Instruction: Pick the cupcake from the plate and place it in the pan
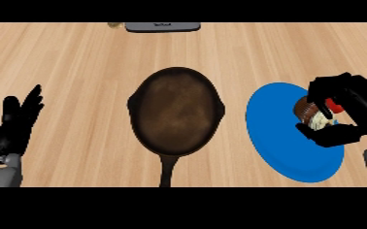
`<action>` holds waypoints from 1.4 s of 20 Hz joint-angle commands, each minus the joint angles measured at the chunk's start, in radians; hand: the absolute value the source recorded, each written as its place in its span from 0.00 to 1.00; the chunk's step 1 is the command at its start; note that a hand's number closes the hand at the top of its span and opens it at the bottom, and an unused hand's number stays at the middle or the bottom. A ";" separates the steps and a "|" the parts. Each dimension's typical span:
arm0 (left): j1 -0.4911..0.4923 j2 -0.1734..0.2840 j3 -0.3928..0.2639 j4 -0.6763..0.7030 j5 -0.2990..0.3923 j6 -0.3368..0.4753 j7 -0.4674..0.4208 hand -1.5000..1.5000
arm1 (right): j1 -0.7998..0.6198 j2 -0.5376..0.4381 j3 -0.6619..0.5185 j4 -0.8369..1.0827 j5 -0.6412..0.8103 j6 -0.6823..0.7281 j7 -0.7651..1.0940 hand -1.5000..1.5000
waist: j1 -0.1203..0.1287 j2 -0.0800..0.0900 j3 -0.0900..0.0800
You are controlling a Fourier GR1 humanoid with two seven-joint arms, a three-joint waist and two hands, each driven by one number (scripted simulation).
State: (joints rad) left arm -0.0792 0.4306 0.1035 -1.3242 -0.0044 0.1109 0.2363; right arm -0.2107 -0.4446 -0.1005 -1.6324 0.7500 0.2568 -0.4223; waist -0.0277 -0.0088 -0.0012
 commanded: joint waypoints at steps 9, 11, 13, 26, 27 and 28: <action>-0.037 -0.054 -0.009 0.023 -0.031 -0.006 0.002 0.50 | -0.205 0.305 0.165 -0.114 0.002 0.110 0.460 1.00 | 0.037 0.009 0.000; -0.065 -0.050 -0.024 -0.008 -0.056 0.006 0.034 0.50 | -0.303 0.359 0.179 0.016 0.020 0.077 0.481 1.00 | 0.045 0.011 0.001; -0.034 -0.038 0.007 0.006 -0.041 -0.014 -0.012 0.50 | -0.248 0.432 0.225 0.015 0.042 0.014 0.483 1.00 | 0.038 0.010 0.001; -0.072 -0.063 -0.009 0.036 -0.077 -0.033 -0.015 0.50 | -0.594 0.444 0.449 0.763 -0.154 -0.432 0.469 1.00 | 0.067 0.018 0.001; -0.055 -0.085 -0.016 0.028 -0.087 -0.014 -0.034 0.50 | -0.615 0.444 0.447 0.812 -0.191 -0.457 0.455 1.00 | 0.068 0.018 0.001; -0.100 -0.062 0.000 0.036 -0.069 -0.035 0.014 0.50 | -0.631 0.444 0.539 0.818 -0.234 -0.473 0.485 1.00 | 0.076 0.019 0.002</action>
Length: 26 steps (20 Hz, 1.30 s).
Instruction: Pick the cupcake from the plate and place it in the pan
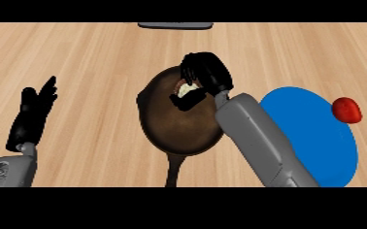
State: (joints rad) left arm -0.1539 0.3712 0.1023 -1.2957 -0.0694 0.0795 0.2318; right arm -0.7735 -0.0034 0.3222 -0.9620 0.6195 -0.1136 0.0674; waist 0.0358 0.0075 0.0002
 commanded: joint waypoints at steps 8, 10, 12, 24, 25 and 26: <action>-0.069 -0.038 -0.041 0.043 -0.037 -0.004 -0.016 0.50 | -0.094 0.003 0.209 0.338 -0.422 -0.159 -0.104 0.00 | 0.058 0.016 0.001; -0.083 -0.003 -0.010 0.051 -0.009 -0.037 0.011 0.50 | -0.083 0.003 0.263 0.338 -0.488 -0.158 -0.129 0.00 | 0.069 0.018 0.001; -0.075 -0.029 -0.031 0.022 -0.026 -0.016 0.007 0.50 | -0.064 0.003 0.291 0.376 -0.519 -0.194 -0.192 0.00 | 0.078 0.019 0.002; -0.043 -0.028 -0.021 -0.010 -0.023 -0.022 0.014 0.50 | -0.076 0.003 0.324 0.334 -0.833 -0.357 -0.381 0.00 | 0.063 0.012 0.002; -0.066 -0.051 -0.034 0.021 -0.035 -0.007 0.035 0.50 | -0.107 0.003 0.327 0.318 -0.860 -0.385 -0.352 0.00 | 0.053 0.012 0.002; -0.056 -0.021 -0.004 0.028 -0.021 -0.023 0.004 0.50 | -0.128 0.003 0.311 0.339 -0.877 -0.380 -0.360 0.00 | 0.042 0.009 0.001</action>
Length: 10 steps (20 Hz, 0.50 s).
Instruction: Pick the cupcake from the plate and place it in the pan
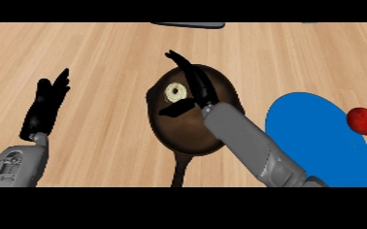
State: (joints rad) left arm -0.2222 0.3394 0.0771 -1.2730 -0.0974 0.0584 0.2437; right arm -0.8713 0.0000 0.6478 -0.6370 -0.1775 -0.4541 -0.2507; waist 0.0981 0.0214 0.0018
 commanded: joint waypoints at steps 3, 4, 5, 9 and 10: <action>0.052 0.016 0.040 0.005 0.020 -0.009 -0.031 0.50 | -0.099 0.000 -0.077 0.062 -0.133 -0.042 -0.023 0.00 | -0.036 -0.009 -0.001; 0.002 0.020 0.044 0.070 0.001 0.000 -0.058 0.50 | -0.128 0.000 -0.114 0.115 -0.122 -0.011 -0.049 0.00 | -0.056 -0.007 -0.002; 0.085 0.009 0.036 -0.042 0.010 0.007 -0.016 0.50 | -0.095 0.000 -0.131 0.119 -0.110 -0.022 -0.065 0.00 | -0.062 -0.016 -0.001; 0.124 0.003 0.051 -0.016 -0.002 0.025 -0.067 0.50 | -0.046 -0.121 -0.201 0.066 -0.131 0.048 -0.059 0.00 | -0.087 -0.022 -0.002; 0.030 0.006 0.086 0.130 0.003 0.031 -0.104 0.50 | -0.042 -0.135 -0.216 0.052 -0.139 0.074 -0.066 0.00 | -0.102 -0.018 -0.002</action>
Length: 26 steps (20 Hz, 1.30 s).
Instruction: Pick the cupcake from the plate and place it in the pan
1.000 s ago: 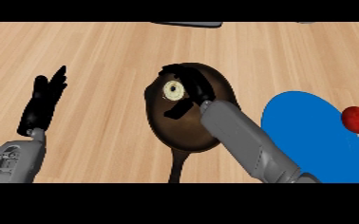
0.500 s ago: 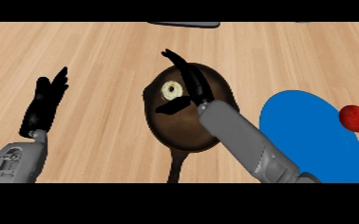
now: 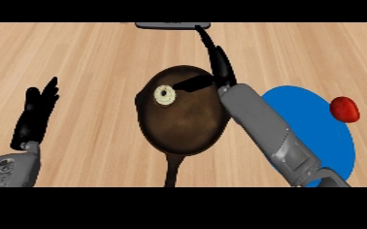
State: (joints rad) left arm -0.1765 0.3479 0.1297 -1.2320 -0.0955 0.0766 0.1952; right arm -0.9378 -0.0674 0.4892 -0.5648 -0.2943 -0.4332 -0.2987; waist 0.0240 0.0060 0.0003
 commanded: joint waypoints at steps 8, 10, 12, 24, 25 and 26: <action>0.009 0.015 0.024 -0.048 0.000 -0.014 0.059 0.50 | 0.103 -0.326 -0.176 -0.099 -0.070 0.306 -0.041 0.00 | -0.031 -0.007 0.000; 0.069 0.021 0.049 -0.033 0.030 -0.039 -0.005 0.50 | 0.161 -0.430 -0.193 -0.109 -0.094 0.432 -0.071 0.00 | -0.034 -0.008 -0.001; 0.076 0.013 0.033 -0.080 0.016 -0.036 0.017 0.50 | 0.143 -0.467 -0.238 -0.058 -0.098 0.502 -0.098 0.00 | -0.020 -0.005 0.000; 0.030 -0.002 0.028 -0.107 -0.003 -0.044 0.063 0.50 | 0.162 -0.661 -0.328 0.177 0.009 0.814 -0.321 0.00 | -0.005 0.001 0.001; 0.049 -0.033 0.006 -0.081 -0.036 -0.016 0.037 0.50 | 0.159 -0.666 -0.338 0.186 0.015 0.824 -0.322 0.00 | -0.007 0.000 0.001; 0.024 0.034 0.054 -0.116 0.018 -0.078 0.092 0.50 | 0.119 -0.689 -0.361 0.216 0.000 0.842 -0.307 0.00 | -0.001 0.001 0.001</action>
